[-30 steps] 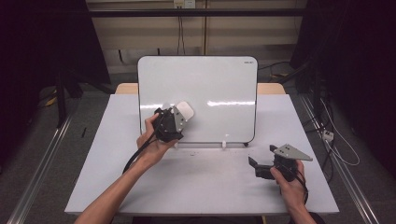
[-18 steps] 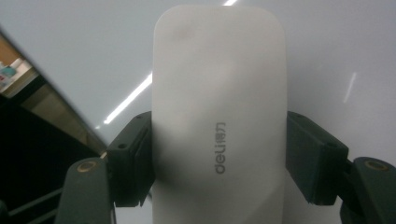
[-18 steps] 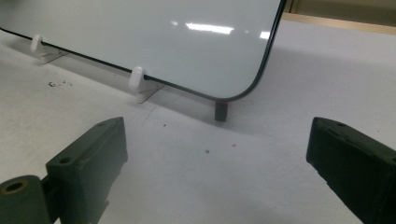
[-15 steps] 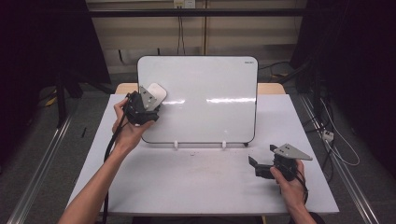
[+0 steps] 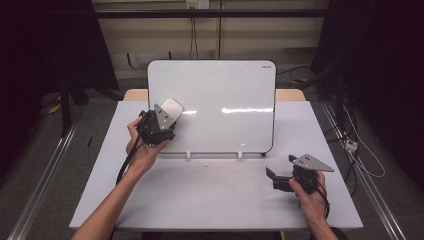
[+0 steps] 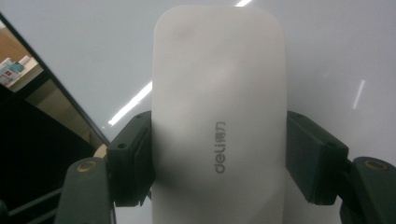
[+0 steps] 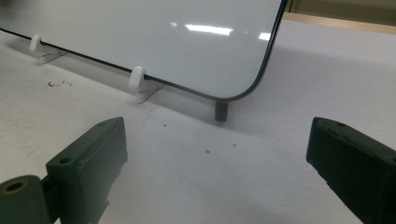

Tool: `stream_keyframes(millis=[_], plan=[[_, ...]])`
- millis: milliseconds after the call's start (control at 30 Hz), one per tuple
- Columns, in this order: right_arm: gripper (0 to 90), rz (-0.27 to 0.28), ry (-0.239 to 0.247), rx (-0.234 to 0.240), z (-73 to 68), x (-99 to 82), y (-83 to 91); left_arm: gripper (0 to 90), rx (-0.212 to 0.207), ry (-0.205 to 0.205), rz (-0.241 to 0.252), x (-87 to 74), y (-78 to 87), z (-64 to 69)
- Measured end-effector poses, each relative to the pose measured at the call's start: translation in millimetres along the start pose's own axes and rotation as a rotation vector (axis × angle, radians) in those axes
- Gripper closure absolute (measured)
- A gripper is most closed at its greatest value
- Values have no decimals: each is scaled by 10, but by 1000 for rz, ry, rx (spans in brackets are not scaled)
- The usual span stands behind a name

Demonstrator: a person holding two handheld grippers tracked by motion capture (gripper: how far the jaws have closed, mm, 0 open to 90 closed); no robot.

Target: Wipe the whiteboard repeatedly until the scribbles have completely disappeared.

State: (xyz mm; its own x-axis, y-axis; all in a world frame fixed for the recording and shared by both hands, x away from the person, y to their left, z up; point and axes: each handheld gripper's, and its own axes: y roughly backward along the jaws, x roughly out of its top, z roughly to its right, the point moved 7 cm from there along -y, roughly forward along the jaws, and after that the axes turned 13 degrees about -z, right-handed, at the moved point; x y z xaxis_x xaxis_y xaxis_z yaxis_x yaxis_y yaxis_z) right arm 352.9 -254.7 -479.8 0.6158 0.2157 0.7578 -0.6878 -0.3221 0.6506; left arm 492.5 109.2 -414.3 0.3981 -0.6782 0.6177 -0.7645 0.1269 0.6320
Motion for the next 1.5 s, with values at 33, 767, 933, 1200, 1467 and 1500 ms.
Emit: stream_keyframes(millis=[33, 767, 933, 1200, 1467, 1500], plan=[[53, 0, 0, 0, -1, 0, 0, 312, -4, -12, -1, -20, 0, 55], [54, -1, 0, 2, -2, 5, -7, 313, -160, 14, -4, -65, 25, 315], [54, 0, -3, 3, -4, 9, -8, 313, -169, 36, 32, -51, 60, 253], [54, 3, -6, 2, -3, 15, -10, 313, -149, 69, 100, 20, 290, 43], [54, 2, -4, 3, -2, 5, -3, 313, -142, 82, 107, -43, 424, -57], [54, 2, -4, 3, -5, 5, -2, 313, -135, 78, 106, -65, 444, -75]])
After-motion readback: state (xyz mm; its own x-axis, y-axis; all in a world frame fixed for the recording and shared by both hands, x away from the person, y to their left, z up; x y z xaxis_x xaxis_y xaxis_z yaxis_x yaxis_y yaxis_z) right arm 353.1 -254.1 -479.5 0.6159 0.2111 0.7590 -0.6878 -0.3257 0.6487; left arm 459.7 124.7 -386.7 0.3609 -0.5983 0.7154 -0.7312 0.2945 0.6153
